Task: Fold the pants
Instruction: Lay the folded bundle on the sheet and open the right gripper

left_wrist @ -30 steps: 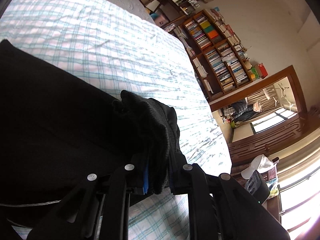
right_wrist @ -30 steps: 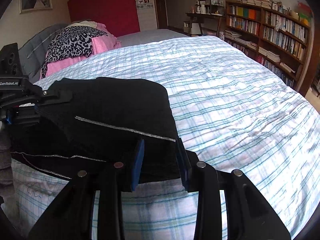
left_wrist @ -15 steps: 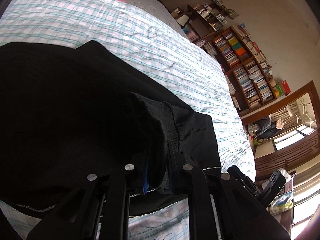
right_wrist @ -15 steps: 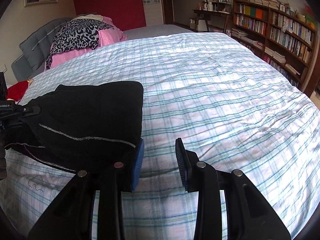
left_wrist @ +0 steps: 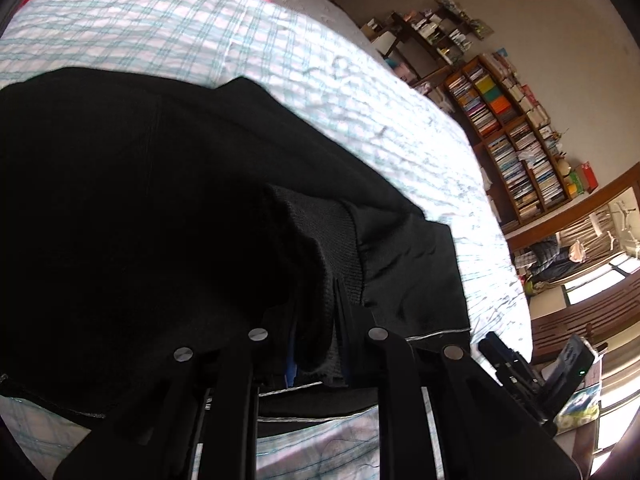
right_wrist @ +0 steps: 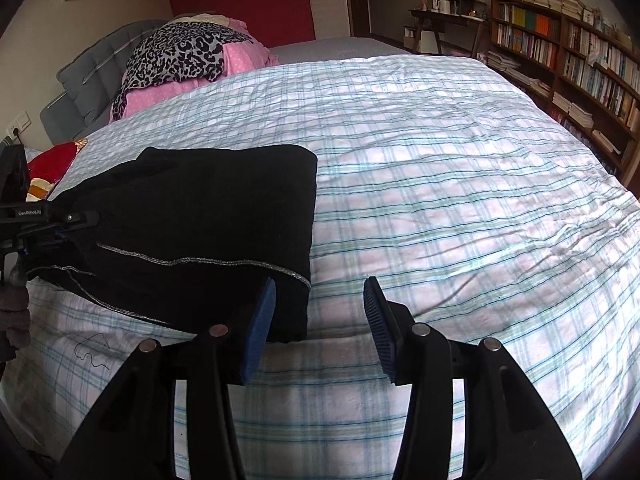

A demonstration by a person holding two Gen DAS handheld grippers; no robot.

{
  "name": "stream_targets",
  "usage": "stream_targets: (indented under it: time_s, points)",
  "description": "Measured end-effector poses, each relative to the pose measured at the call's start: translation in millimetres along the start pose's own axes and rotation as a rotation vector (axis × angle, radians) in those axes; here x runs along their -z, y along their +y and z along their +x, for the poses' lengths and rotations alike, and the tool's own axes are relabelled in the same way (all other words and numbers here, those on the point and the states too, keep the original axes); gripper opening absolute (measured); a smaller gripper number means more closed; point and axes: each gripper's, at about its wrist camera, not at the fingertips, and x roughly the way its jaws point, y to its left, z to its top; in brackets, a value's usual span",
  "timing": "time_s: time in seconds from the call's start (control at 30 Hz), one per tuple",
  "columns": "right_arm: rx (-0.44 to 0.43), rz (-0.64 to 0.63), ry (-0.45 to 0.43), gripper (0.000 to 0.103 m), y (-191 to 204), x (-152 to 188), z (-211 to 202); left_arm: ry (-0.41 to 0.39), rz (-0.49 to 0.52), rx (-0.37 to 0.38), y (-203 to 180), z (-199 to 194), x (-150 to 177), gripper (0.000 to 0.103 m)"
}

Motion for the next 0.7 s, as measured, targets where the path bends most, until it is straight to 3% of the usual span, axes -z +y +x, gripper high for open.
stream_targets:
  time_s: [0.1, 0.17, 0.27, 0.47, 0.7]
  points:
    - [-0.036, 0.016, -0.016, 0.047, 10, -11, -1, -0.017, -0.028, -0.029, 10, 5, 6, 0.031]
    - [-0.066, 0.01, -0.013, 0.047, 21, -17, 3, -0.041, -0.021, -0.073, 9, 2, 7, 0.054]
    - [-0.084, -0.043, 0.004, 0.048, 43, -21, 15, -0.066, -0.007, -0.074, 5, -9, 8, 0.066]
    - [-0.053, -0.096, 0.119, 0.049, 60, -8, 55, -0.16, -0.044, -0.098, 10, -42, 11, 0.07]
    - [-0.055, -0.108, 0.121, 0.054, 62, -4, 60, -0.246, -0.168, -0.182, 47, -92, 24, 0.075]
